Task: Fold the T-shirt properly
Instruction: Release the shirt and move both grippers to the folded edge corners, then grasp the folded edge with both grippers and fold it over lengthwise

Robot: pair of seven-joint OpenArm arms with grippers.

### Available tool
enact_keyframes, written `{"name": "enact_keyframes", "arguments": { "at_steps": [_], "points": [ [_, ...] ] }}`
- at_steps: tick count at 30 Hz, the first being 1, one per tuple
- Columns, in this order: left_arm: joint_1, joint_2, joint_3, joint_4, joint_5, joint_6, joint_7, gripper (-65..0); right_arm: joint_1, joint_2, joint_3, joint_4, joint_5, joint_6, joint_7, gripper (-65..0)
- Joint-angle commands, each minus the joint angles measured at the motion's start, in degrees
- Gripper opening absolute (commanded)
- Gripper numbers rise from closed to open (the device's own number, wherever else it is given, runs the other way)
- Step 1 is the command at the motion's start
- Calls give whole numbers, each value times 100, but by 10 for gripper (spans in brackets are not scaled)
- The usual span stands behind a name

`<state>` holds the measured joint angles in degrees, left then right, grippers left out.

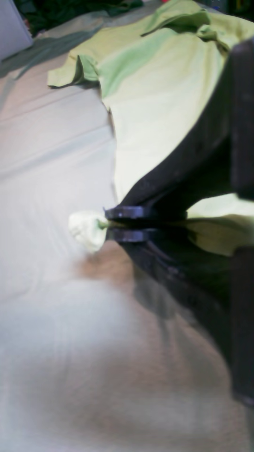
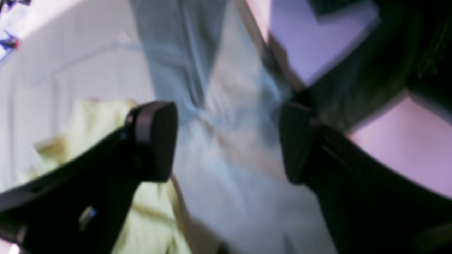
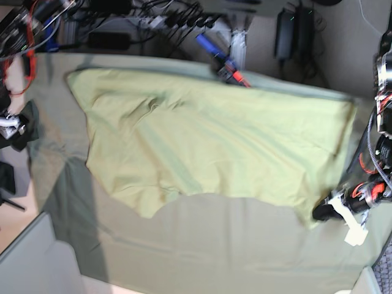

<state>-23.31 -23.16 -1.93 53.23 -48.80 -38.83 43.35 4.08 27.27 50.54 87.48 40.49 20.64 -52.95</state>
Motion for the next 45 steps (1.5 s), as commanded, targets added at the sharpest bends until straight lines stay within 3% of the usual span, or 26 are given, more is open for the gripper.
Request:
{"name": "enact_keyframes", "arguments": {
  "at_steps": [1,8,16,22,32,34,38,39,45],
  "points": [
    [-157,-66,-28,94,-138,-117,-94,-650,356,186,-114,-164,61,267,179,-205],
    [-94,-81,-26,94,-131,-117,-61,-650,2179,181,-1602,-2608,-310,269,1069,-206],
    [-81,-66,-26,94,-160,-117,-70,-650,3001,-466,-3340,-4232,-883,269,1397,-206],
    [-81,-50,-26,94,-157,-117,-109,-650,2970,-892,-3825,-4232,-1357,273,1414,-206],
    [-81,-50,-26,94,-157,-117,-111,-650,2970,-896,-3884,-4070,-1399,273,1366,-208],
    [-81,-52,-26,94,-155,-117,-109,-650,2970,-859,-3884,-3989,-1425,273,1357,-276],
    [-81,-66,-26,94,-155,-117,-109,-650,2970,-789,-3882,-3901,-1419,271,1355,-602],
    [-81,-74,-26,94,-157,-117,-109,-650,2970,-776,-3882,-3901,-1425,271,1355,-650],
    [-81,-184,-28,94,-332,-117,-37,-650,2953,-599,-3827,-3866,-1572,275,1338,-650]
  ]
}}
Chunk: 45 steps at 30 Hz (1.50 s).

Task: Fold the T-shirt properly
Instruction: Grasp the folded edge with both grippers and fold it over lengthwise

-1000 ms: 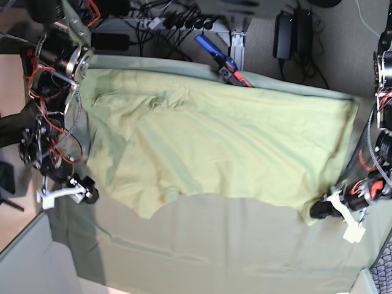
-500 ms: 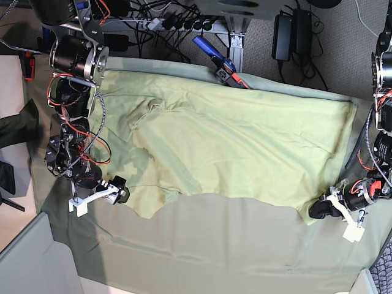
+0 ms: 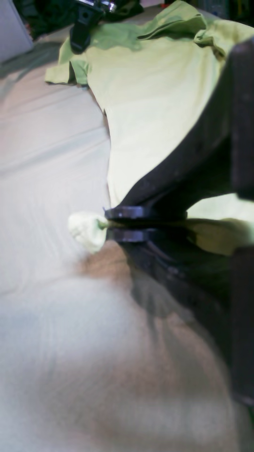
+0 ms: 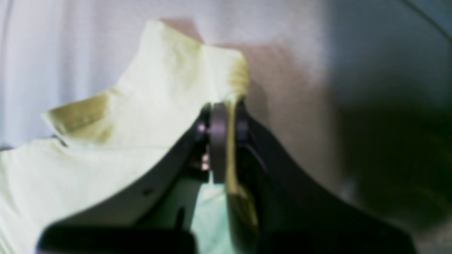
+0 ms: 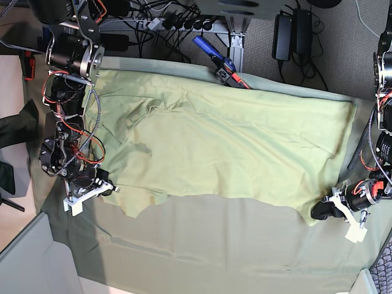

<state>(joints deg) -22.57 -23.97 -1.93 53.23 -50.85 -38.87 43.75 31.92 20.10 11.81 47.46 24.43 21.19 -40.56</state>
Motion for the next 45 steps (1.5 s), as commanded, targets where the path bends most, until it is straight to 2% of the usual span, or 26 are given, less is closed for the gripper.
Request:
{"name": "enact_keyframes", "arguments": {
  "at_steps": [1,8,13,21,31,32,34,35,36,45],
  "points": [
    [-155,-151,-28,94,-170,-113,-28,-650,146,175,57,186,42,221,81,-650],
    [42,-570,-28,227,-846,-113,474,-650,-511,459,57,1340,363,350,-190,-650],
    [457,-769,-28,800,-848,-113,538,-650,-1213,564,61,2304,365,348,-317,-650],
    [1248,-861,-28,1888,-848,-113,540,-650,-2050,590,415,3193,367,348,-339,-650],
    [1596,-841,-28,1974,-835,-113,533,-650,-2778,570,809,3283,415,341,-332,-650],
    [1593,-841,-28,1974,-833,-113,516,-650,-2800,555,811,3283,435,341,-332,-631],
    [1591,-839,-28,1974,-833,-113,444,-650,-2863,553,811,3283,459,337,-326,-374],
    [1591,-839,-28,1974,-822,-113,428,-650,-2865,546,811,3283,479,323,-313,-266],
    [1591,-839,-28,1974,-824,-113,428,-650,-2861,544,811,3285,474,323,-317,-203],
    [1593,-839,-28,1974,-807,-113,426,-650,-2811,542,1176,3674,776,315,-249,-205]
  ]
}}
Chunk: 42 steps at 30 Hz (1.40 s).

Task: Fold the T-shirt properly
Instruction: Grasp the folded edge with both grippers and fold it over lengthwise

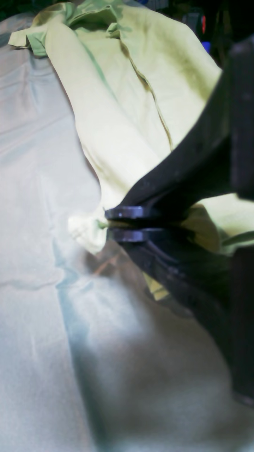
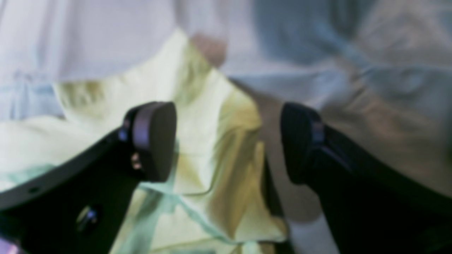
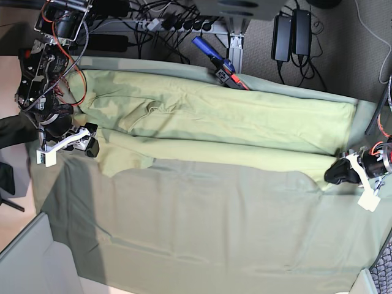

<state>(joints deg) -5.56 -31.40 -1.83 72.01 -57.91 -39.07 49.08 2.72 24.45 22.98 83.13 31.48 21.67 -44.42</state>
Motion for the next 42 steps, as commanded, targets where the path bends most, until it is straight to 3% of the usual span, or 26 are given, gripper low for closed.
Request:
{"name": "enact_keyframes", "arguments": {
  "at_steps": [1,8,13,20,22,25,26,31,34,37,42],
  "points": [
    [-109,-96,-39,96,-101,-93,-107,-650,170,107,107,111,61,267,133,-205],
    [-94,-94,-39,96,-103,-93,-125,-650,824,72,31,-116,-76,278,358,-205],
    [-94,-76,-39,96,-105,-93,-125,-650,1379,-153,-321,-951,-321,282,549,-205],
    [-94,-63,-39,96,-122,-93,-125,-650,1453,-367,-1012,-1510,-765,299,605,-206],
    [-92,-66,-39,96,-114,-93,-122,-650,1384,-365,-1036,-1526,-772,295,669,-272],
    [-94,-66,-39,96,-127,-93,-127,-650,1294,-365,-1025,-1523,-763,293,758,-583],
    [-94,-66,-39,96,-127,-93,-127,-650,1292,-365,-1025,-1523,-752,295,752,-650],
    [-94,-66,-39,96,-120,-93,-127,-650,1296,-365,-1021,-1412,-682,297,688,-650],
    [-94,-72,-39,111,-125,-93,-114,-650,1287,-365,-1019,-1108,-640,299,339,-650],
    [-92,-101,-46,291,-151,-93,94,-650,1193,-352,-1010,-586,-461,299,-90,-650],
    [37,-151,-46,846,-144,-93,168,-650,584,-260,-929,551,-372,304,-317,-650]
  ]
}}
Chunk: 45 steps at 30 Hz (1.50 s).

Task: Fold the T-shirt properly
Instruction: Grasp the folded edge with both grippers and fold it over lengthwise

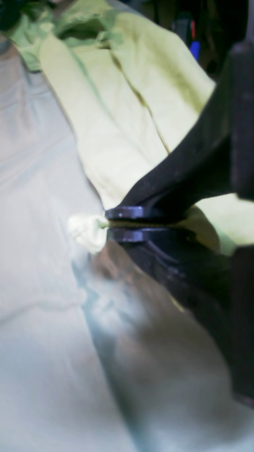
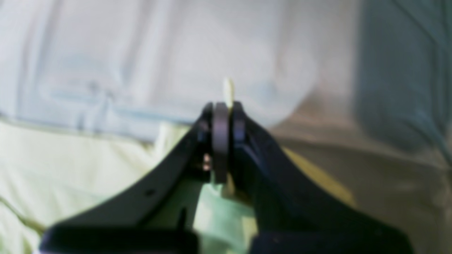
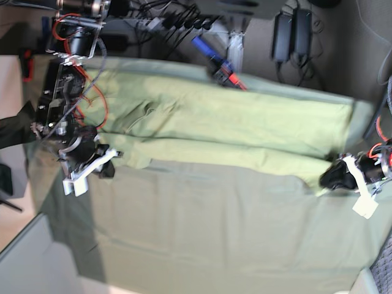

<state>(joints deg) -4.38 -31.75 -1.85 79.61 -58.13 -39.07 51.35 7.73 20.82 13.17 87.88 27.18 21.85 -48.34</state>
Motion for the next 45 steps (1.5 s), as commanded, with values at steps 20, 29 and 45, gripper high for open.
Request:
{"name": "enact_keyframes", "arguments": {
  "at_steps": [20,29,45],
  "points": [
    [584,-511,-44,669,-22,-93,122,-583,-1967,122,1056,1287,280,284,4,-650],
    [824,-560,-59,669,483,-93,-4,-244,-2028,122,1056,1287,280,282,142,-205],
    [1615,7,-789,669,782,385,-184,-244,-2028,87,1056,1287,284,280,184,-205]
  ]
}}
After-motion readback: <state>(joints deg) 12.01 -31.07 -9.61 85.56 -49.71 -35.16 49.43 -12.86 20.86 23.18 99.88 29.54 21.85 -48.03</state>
